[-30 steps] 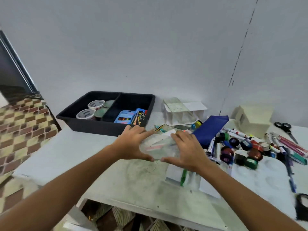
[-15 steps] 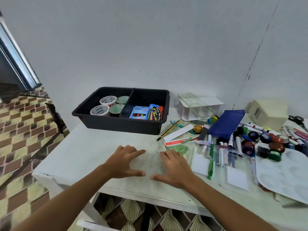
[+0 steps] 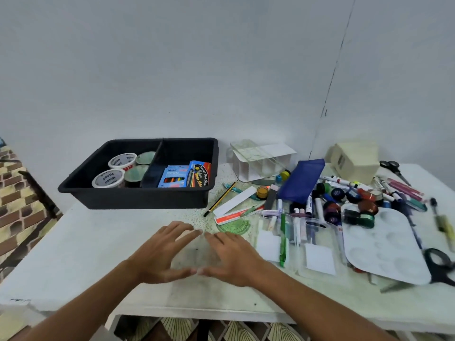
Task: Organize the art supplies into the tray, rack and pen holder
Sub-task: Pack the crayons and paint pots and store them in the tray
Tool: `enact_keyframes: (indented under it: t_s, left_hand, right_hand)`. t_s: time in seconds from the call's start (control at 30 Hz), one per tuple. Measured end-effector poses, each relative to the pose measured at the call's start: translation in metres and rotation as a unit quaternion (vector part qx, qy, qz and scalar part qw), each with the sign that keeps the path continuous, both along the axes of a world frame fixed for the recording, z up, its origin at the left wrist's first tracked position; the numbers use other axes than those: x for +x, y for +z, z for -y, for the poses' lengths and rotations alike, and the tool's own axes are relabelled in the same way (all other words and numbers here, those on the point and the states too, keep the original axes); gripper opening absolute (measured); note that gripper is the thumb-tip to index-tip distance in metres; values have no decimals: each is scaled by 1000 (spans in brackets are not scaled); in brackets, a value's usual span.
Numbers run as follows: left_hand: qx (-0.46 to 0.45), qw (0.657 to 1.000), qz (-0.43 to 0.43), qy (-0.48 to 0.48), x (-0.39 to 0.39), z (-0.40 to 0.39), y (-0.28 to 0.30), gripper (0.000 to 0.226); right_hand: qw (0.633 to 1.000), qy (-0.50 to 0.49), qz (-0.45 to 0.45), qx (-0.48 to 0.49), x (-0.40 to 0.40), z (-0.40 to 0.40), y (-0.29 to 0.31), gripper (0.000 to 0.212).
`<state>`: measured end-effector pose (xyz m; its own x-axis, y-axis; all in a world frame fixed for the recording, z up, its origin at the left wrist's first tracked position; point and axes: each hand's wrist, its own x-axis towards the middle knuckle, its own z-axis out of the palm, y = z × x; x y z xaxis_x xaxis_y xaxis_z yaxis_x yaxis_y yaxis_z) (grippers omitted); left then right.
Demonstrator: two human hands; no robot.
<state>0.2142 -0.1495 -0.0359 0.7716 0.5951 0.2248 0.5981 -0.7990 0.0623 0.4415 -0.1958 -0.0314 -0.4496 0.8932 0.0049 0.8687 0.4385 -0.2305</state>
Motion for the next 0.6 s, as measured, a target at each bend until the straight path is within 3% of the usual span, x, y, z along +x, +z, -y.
enact_keyframes:
  t_s: [0.1, 0.2, 0.37, 0.47, 0.6]
  left_hand:
    - [12, 997, 72, -35, 38, -6, 13, 53]
    - [6, 992, 124, -29, 87, -19, 21, 44]
    - [-84, 978, 174, 84, 171, -57, 23, 46]
    - [-133, 964, 178, 145, 208, -84, 24, 56]
    - [-115, 972, 121, 168, 238, -107, 17, 58]
  right_hand:
    - [997, -7, -68, 37, 28, -2, 14, 68]
    - [991, -58, -102, 55, 75, -9, 28, 55]
    - [972, -195, -106, 74, 172, -20, 43, 43]
    - [963, -247, -75, 74, 225, -24, 48, 43]
    - [969, -243, 49, -3, 266, -31, 52, 50]
